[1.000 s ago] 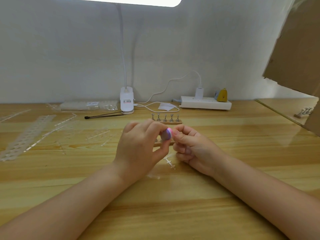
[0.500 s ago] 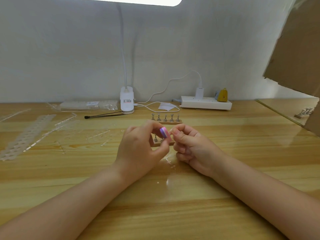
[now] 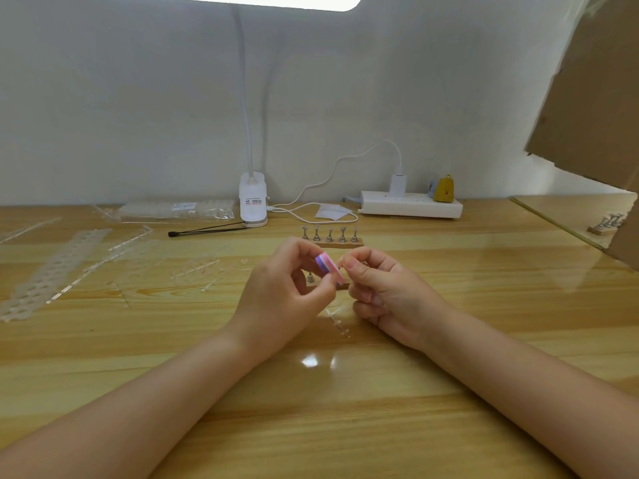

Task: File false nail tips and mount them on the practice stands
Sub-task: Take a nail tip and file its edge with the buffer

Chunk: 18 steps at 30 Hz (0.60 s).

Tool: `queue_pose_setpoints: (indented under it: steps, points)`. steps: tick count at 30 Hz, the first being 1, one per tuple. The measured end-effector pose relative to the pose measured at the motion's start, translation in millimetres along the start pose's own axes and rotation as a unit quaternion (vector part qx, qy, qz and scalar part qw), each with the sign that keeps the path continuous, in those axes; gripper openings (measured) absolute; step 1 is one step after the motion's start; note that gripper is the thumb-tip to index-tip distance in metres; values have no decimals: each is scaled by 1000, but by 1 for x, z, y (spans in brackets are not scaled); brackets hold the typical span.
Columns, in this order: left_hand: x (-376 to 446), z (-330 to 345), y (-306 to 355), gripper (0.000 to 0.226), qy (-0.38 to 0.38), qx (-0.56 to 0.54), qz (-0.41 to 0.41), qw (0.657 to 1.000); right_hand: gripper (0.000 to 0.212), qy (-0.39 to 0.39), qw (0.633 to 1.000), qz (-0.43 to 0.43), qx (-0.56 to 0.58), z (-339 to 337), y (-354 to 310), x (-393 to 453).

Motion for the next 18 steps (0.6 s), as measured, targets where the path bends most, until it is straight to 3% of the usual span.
queue_pose_setpoints:
  steps: [6,14,18]
  points:
    - [2,-11,-2,18,52,-37,-19,998,13,11,1000,6,2,-2,0,1]
    - [0,-4,-5,18,10,-13,-23,1000,17,27,1000,5,14,-4,1,2]
    - [-1,6,-6,17,-41,-40,-47,997,5,-2,1000,8,2,-2,2,2]
Point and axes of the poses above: each hand's wrist, its own x-axis towards the middle knuckle, its own z-axis out of the palm, y = z × x, the point moved 7 cm from there along x, towards the middle knuckle, and after that the axes turned 12 degrees about x, right-handed, at the moved point
